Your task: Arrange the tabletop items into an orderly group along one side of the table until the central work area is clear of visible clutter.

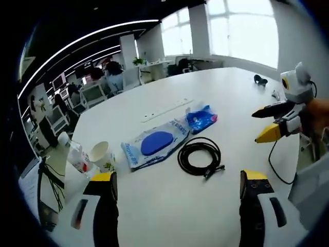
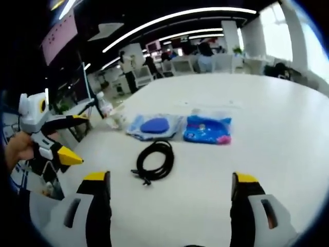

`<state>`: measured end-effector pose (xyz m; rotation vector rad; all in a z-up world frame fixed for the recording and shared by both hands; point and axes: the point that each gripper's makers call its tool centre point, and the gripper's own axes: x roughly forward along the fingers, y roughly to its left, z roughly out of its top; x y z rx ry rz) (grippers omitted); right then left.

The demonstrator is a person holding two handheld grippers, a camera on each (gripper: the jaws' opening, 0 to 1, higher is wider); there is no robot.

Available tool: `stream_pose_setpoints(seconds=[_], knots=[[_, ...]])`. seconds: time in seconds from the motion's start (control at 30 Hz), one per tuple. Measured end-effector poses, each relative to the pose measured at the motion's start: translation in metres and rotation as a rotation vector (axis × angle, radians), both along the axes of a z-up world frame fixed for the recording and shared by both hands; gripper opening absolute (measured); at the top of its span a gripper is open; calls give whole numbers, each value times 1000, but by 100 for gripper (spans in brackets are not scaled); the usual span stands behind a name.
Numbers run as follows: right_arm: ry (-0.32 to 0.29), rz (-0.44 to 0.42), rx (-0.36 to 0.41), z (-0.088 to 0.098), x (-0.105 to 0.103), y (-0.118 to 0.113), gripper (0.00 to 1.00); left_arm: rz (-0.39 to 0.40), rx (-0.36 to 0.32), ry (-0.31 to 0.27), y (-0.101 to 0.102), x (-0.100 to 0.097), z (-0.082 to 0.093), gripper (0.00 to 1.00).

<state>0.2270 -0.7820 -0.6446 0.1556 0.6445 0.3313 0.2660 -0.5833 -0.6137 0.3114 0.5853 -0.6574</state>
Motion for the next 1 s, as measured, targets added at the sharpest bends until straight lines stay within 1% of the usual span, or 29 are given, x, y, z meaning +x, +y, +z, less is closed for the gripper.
stream_pose_setpoints(seconds=[0.1, 0.23, 0.37, 0.47, 0.57, 0.6, 0.67, 0.73, 0.8, 0.83, 0.87, 1.0], knots=[[-2, 1, 3, -1, -5, 0, 96, 9, -1, -1, 5, -5, -1, 100], [8, 10, -9, -5, -9, -1, 96, 7, 17, -4, 11, -11, -3, 100], [1, 9, 1, -4, -15, 1, 96, 27, -3, -5, 18, -15, -2, 100], [15, 33, -5, -7, -23, 7, 97, 35, -8, -6, 23, -19, -3, 100], [-3, 42, 11, -4, -31, 11, 97, 63, -41, -15, 29, -24, -1, 100], [-4, 47, 11, -3, -33, 12, 97, 70, -43, -20, 30, -25, -1, 100], [-13, 57, 12, -1, -39, 14, 98, 77, -36, -33, 34, -30, -2, 100], [-15, 60, 17, 0, -44, 13, 98, 61, 31, -29, 40, -39, -9, 100], [-14, 48, 29, 1, -48, 10, 98, 58, 19, -21, 40, -45, -11, 100], [-28, 33, 35, 4, -49, 8, 98, 71, -9, -15, 41, -48, -10, 100], [-28, 24, 42, 5, -50, 6, 98, 78, -18, -13, 42, -49, -10, 100], [-31, 6, 59, 6, -59, 2, 98, 87, -10, -7, 47, -53, -13, 100]])
